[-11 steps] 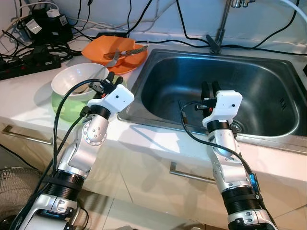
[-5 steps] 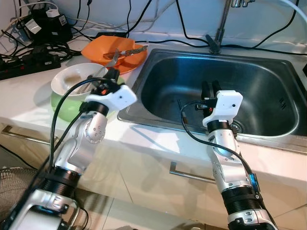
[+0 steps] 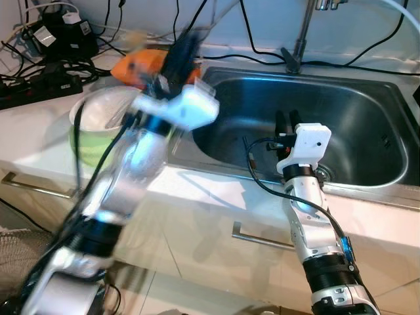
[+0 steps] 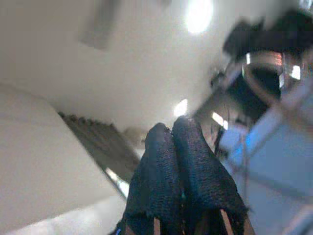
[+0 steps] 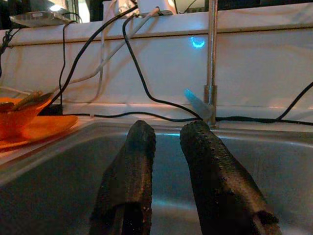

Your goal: Kitchen organization

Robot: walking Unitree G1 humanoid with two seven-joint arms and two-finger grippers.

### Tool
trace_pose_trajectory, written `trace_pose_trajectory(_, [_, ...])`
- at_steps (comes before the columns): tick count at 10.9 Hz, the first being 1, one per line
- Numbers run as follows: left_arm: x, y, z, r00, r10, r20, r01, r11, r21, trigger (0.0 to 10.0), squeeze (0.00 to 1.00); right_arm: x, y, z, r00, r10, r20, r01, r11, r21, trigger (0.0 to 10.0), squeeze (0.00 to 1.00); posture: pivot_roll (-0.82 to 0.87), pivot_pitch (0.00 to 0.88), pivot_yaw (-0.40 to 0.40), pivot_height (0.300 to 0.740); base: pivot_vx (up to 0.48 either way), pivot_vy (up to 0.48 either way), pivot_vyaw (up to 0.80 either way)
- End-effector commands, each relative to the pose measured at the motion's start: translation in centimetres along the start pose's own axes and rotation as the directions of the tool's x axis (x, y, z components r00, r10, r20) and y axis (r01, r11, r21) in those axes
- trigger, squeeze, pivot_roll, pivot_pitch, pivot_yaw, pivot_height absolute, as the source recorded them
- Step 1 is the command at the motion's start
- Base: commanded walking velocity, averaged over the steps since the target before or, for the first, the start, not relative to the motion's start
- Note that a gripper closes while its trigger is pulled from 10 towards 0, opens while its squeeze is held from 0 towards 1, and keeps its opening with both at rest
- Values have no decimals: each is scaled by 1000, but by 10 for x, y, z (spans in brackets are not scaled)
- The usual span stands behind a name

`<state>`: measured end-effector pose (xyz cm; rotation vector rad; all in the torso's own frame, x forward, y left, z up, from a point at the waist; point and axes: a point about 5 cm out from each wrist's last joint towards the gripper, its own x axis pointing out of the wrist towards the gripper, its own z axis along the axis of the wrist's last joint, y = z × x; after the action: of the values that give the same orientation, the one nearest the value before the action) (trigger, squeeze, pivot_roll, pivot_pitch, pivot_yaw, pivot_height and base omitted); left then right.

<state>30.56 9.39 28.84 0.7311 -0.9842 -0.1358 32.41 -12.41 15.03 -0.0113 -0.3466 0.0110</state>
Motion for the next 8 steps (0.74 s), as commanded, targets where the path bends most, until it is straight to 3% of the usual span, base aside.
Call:
trace_pose_trajectory(1, [3,4,0,1000,-4,-2,4,995,-97,10000,0,-1,-1,-4,1000,-7,-18,7,1000,4,10000,0,26,26,62,740,0,0,0])
trace_pose_trajectory(2, [7,-5,-1,998,-39,-55,15,922,-387,10000,0,-1,-1,-4,1000,-9,-16,9,1000,2,10000,0,26,26,62,740,0,0,0])
trace_pose_trajectory(3, [8,-16,-4,988,-73,-135,-46,700,-713,10000,0,0,-1,-4,1000,-3,-11,3,1000,-24,10000,0,19,23,62,740,0,0,0])
trace_pose_trajectory(4, [6,-21,-8,979,-98,-177,-98,536,-839,10000,0,0,1,-3,1000,14,-8,-14,999,-37,10000,0,15,25,61,740,0,0,0])
trace_pose_trajectory(5, [6,-22,-9,978,-103,-182,-107,499,-860,10000,0,0,1,-3,1000,20,-8,-20,999,-40,10000,0,15,25,61,740,0,0,0])
trace_pose_trajectory(6, [3,-26,-12,973,-133,-187,-118,407,-906,10000,0,1,5,-2,999,54,-6,-55,997,-49,10000,333,11,23,59,740,0,0,0])
trace_pose_trajectory(7, [0,-27,-14,969,-167,-184,-113,364,-925,10000,0,2,10,0,995,102,5,-102,994,-50,10000,1000,10,20,56,740,0,0,0])
trace_pose_trajectory(8, [-3,-30,-16,962,-189,-198,-121,355,-927,10000,0,5,15,5,987,157,13,-156,986,-56,10000,1000,10,17,54,740,0,0,0])
